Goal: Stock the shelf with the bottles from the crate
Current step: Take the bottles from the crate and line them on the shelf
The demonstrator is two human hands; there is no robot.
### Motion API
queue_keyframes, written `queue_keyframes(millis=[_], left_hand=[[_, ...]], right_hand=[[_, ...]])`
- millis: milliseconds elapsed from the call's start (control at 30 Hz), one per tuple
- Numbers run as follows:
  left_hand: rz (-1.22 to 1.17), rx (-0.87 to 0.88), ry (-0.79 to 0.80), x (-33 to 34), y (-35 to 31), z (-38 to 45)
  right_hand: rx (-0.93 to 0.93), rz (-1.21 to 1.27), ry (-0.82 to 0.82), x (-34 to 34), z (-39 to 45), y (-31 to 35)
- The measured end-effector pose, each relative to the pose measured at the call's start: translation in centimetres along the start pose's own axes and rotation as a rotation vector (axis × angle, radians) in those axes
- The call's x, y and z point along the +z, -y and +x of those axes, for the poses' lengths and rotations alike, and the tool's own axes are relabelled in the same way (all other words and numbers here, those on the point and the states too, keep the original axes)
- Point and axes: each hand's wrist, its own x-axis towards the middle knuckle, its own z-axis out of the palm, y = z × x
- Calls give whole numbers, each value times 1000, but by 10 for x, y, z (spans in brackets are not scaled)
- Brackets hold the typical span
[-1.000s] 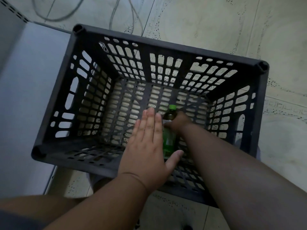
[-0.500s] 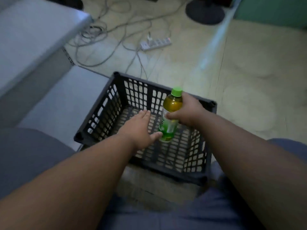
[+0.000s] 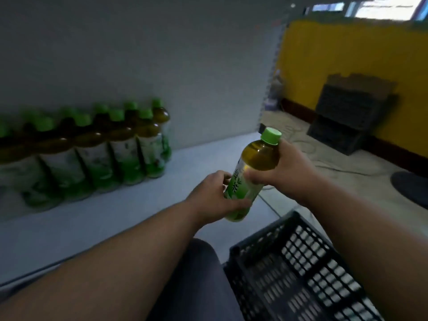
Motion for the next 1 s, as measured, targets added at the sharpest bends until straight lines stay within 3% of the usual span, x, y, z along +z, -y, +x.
queue_keyframes(millis=[167, 267, 367, 467, 633, 833, 1000], left_hand=[[85, -115, -236, -64, 48, 4], [111, -183, -340, -68, 71, 7], [318, -330, -401, -52, 97, 15], [540, -454, -362, -38, 121, 21], [751, -464, -252, -21, 138, 24], [769, -482, -229, -21, 137, 27], [769, -498, -185, -22, 134, 25]], right_hand=[[-144, -23, 122, 78, 77, 40], [-167, -23, 169, 112, 111, 45], [-152, -100, 188, 135, 134, 34], [-151, -181, 114, 149, 145, 20], [-186, -159, 32, 165, 137, -1], [-92, -176, -64, 185, 140, -20], [-78, -169, -41, 199, 160, -20]])
